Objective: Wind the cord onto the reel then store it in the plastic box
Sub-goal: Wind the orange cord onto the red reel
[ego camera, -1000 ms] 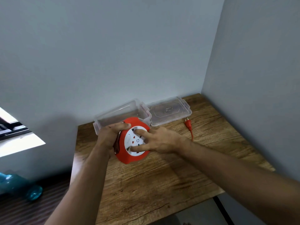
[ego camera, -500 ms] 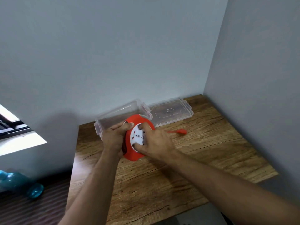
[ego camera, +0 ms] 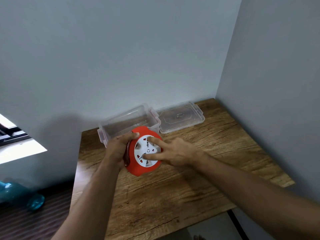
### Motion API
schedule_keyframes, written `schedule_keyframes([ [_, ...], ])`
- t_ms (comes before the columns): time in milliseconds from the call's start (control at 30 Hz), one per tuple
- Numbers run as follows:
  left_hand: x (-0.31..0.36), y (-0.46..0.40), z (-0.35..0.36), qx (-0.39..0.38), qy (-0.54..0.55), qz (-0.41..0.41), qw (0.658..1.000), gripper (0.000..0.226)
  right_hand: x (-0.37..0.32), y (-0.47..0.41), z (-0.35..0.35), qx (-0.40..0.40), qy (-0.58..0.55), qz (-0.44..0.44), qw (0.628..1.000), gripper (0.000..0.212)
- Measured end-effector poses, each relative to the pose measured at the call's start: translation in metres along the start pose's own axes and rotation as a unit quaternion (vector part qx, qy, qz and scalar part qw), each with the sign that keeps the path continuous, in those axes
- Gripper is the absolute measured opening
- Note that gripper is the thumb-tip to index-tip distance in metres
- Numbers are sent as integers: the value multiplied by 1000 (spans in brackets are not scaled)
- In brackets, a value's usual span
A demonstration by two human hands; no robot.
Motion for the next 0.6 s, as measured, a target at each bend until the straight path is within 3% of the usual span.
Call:
schedule_keyframes([
  [133, 3, -2, 2, -37, -39, -27, 998, 72, 4, -8, -3, 23, 48, -79, 995, 67],
  [200, 4, -4, 2, -47, -45, -33, 997, 78, 3, -10, -8, 32, 87, -124, 988, 67],
  [300, 5, -4, 1, -62, -56, -46, 995, 79, 4, -12, -11, 9, 108, -164, 980, 69],
  [500, 6, -8, 1, -70, -98, -63, 991, 77, 0, -20, -21, -40, 158, -156, 974, 72],
  [600, 9, -9, 2, -45, -116, -47, 991, 54, -3, -28, -19, -45, 184, -158, 969, 71],
])
Point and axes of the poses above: each hand's wrist, its own y-axis away from the middle knuckle, its own z-axis out of the palm, x = y × z, the point moved 2 cm from there along -y, towards the middle knuckle, and after that the axes turned 14 degrees about -x, right-handed, at the moved point
